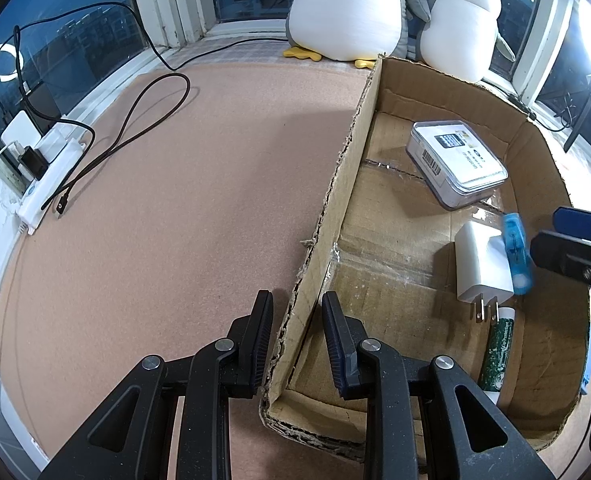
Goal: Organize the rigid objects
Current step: 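Carry the blue clothespin into the box and open the right gripper, then move the right gripper back to the blue round tape measure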
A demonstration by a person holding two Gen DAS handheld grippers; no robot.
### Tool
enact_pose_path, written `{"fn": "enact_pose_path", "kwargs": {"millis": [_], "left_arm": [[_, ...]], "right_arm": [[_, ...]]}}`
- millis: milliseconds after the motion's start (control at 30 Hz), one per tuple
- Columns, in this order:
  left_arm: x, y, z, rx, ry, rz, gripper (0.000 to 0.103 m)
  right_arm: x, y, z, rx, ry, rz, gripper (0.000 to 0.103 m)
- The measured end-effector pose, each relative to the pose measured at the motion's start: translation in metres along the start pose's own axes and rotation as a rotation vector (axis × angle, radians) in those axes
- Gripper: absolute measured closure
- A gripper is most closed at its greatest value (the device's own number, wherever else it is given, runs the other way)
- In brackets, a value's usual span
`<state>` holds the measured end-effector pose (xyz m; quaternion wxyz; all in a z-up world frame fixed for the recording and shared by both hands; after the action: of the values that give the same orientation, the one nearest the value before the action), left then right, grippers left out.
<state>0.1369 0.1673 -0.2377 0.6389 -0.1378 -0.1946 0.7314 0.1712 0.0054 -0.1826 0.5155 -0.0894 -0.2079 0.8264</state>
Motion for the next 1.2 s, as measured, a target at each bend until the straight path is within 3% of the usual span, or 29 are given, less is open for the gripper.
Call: {"fn": "enact_pose_path", "kwargs": {"millis": [200, 333, 500, 633, 833, 1000, 1200], "left_arm": [[0.0, 0.0, 0.0, -0.001, -0.001, 0.0, 0.075], [0.0, -0.001, 0.0, -0.001, 0.0, 0.001, 0.075], [0.0, -0.001, 0.0, -0.002, 0.004, 0.004, 0.075], [-0.001, -0.001, 0.0, -0.004, 0.005, 0.004, 0.075], [0.002, 0.0, 0.0, -0.006, 0.012, 0.004, 0.075], [0.003, 0.0, -0.001, -0.006, 0.019, 0.007, 0.075], [0.005, 0.0, -0.001, -0.01, 0.03, 0.012, 0.075]], "right_arm": [[-0.003, -0.001, 0.011, -0.017, -0.01, -0.019, 0.049], [-0.014, 0.002, 0.028, -0.038, -0.025, -0.055, 0.042], [-0.052, 0.015, 0.052, -0.044, -0.037, -0.198, 0.041], [-0.095, 0.032, 0.063, -0.03, -0.008, -0.389, 0.039], [-0.139, 0.048, 0.056, 0.013, 0.043, -0.557, 0.039], [-0.15, 0.053, 0.035, 0.085, 0.036, -0.64, 0.039], [-0.157, 0.056, 0.019, 0.105, 0.073, -0.716, 0.039]]}}
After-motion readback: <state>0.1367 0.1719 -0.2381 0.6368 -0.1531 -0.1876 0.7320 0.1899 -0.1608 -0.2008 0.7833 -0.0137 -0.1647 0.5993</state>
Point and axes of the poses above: each gripper's, at about its wrist camera, not at the fingertips, and z roughly against the way its jaws point, x to its left, y to its underside, the point moved 4 cm from there along -z, roughly the way its jaws point, and after that the axes turned 4 degrees about -z, right-handed, at the moved point
